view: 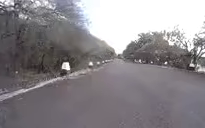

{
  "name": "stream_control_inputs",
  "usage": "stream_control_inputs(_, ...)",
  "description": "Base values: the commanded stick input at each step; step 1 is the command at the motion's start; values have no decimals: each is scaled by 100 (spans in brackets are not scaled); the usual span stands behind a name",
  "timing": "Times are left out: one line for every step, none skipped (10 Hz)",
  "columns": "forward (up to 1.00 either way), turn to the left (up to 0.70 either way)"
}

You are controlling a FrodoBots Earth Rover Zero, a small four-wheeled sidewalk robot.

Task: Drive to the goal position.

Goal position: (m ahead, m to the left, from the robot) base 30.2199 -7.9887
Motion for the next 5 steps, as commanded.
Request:
stream_control_inputs(69, 0)
stream_control_inputs(69, 0)
stream_control_inputs(68, 0)
stream_control_inputs(68, 0)
stream_control_inputs(68, 0)
